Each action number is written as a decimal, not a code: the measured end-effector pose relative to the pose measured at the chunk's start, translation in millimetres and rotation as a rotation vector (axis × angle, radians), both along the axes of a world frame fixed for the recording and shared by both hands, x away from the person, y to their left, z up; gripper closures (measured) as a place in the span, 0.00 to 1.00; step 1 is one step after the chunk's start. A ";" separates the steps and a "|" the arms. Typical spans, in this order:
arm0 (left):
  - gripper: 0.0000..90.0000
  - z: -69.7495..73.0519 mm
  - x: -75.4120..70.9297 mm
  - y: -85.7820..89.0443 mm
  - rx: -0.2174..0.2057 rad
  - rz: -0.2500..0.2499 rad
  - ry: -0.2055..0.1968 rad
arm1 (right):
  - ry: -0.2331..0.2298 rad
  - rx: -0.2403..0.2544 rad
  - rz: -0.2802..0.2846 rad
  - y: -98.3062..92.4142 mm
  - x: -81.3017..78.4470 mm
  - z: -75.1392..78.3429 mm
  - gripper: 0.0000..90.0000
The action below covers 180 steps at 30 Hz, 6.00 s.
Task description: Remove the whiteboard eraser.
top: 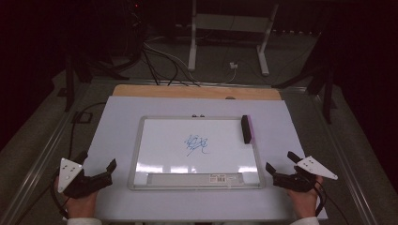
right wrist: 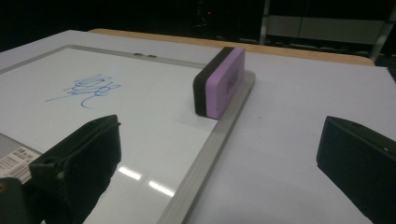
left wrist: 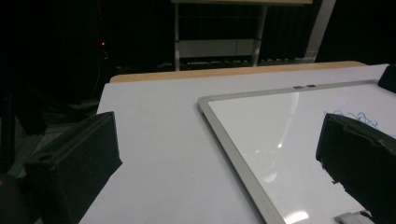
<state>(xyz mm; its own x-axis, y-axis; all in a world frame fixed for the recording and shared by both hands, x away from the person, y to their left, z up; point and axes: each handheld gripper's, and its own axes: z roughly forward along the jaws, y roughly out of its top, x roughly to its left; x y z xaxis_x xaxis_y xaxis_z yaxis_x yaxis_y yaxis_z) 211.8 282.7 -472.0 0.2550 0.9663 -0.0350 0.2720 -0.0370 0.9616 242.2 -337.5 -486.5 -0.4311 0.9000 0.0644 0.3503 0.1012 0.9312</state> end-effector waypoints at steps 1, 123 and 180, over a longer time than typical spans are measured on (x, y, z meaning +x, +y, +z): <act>0.00 -0.5 0.2 0.2 0.002 0.002 0.003 | 0.003 0.004 -0.002 -0.9 0.2 -0.2 0.00; 0.00 -15.6 7.9 -7.5 0.027 0.012 0.045 | 0.428 0.017 -0.096 28.7 174.6 5.5 0.29; 0.00 -17.0 9.3 -8.0 0.035 0.012 0.051 | 0.526 0.077 0.052 70.0 175.9 5.3 0.45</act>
<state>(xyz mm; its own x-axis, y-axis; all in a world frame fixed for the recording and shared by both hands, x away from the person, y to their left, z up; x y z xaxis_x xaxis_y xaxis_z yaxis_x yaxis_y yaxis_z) 221.1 274.7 -489.0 0.2422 0.9701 -0.0137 0.3217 -0.0670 0.9445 418.1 -267.5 -481.3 -0.3672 0.8624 0.3484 0.7679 0.0697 0.6368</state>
